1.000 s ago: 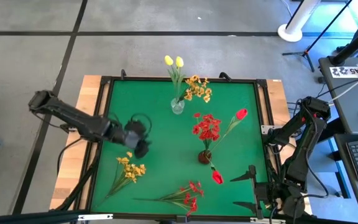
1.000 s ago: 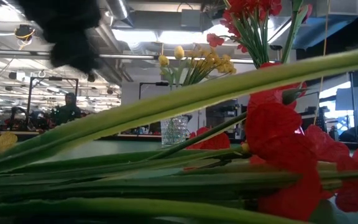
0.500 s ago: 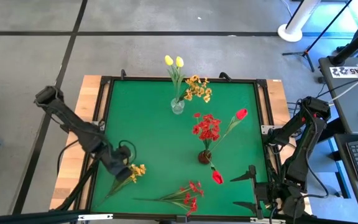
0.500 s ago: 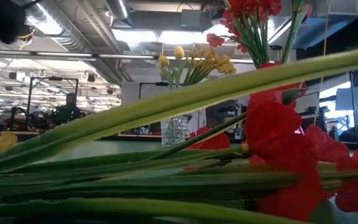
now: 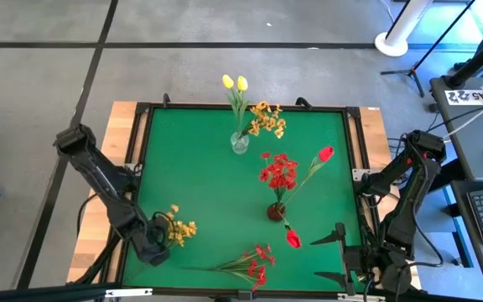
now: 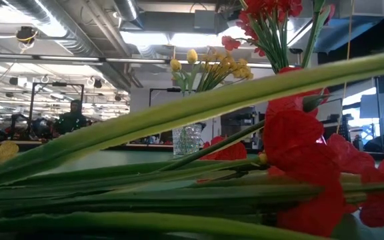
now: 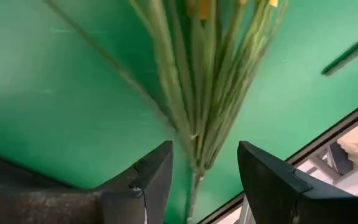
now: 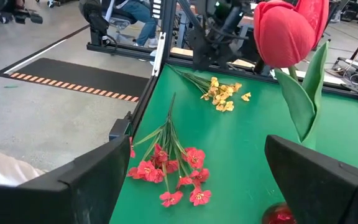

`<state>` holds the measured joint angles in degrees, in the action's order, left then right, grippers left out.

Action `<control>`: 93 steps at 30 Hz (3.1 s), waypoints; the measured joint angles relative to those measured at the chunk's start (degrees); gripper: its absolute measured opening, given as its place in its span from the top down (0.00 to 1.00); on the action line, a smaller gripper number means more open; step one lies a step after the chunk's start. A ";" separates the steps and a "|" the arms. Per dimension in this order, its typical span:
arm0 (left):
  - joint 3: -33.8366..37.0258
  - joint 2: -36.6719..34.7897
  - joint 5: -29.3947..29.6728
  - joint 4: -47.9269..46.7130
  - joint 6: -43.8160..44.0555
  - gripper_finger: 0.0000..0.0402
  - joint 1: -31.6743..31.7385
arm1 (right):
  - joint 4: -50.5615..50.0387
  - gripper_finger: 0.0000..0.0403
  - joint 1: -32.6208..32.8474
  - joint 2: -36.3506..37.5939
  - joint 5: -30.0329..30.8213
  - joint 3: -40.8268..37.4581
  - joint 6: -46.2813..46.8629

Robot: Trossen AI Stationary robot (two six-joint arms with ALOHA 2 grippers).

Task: Sort flowers into vase by color
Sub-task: Put the yellow flower into the transparent vase

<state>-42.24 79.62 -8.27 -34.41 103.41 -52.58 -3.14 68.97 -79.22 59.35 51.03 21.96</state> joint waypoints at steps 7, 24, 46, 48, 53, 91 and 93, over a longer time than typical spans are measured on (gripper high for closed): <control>0.00 5.89 -0.33 5.48 -0.05 0.57 0.00 | 0.02 0.08 0.00 0.00 -0.48 0.00 0.17; -1.65 11.09 -1.04 0.65 -3.00 0.92 5.60 | 0.00 0.08 0.00 0.00 -0.46 0.00 0.26; -23.26 -5.85 64.55 21.22 -77.04 0.99 24.76 | 0.02 0.08 0.00 0.00 0.58 0.02 0.09; -20.23 -5.20 52.65 33.80 -84.18 0.99 28.55 | 0.04 0.08 0.00 0.00 0.57 0.02 0.15; -13.19 -1.93 41.88 56.19 -92.41 0.99 35.74 | 0.11 0.08 0.00 0.00 0.52 0.02 0.21; 2.54 -0.34 43.09 82.25 -103.98 0.99 61.41 | -0.05 0.08 0.00 -0.01 0.17 0.02 0.98; 2.45 0.33 41.35 82.10 -103.42 0.99 62.32 | -0.17 0.08 0.00 -0.02 0.19 0.02 0.98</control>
<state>-39.79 79.95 33.08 47.68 0.00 9.75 -3.31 68.97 -79.24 59.55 51.05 22.94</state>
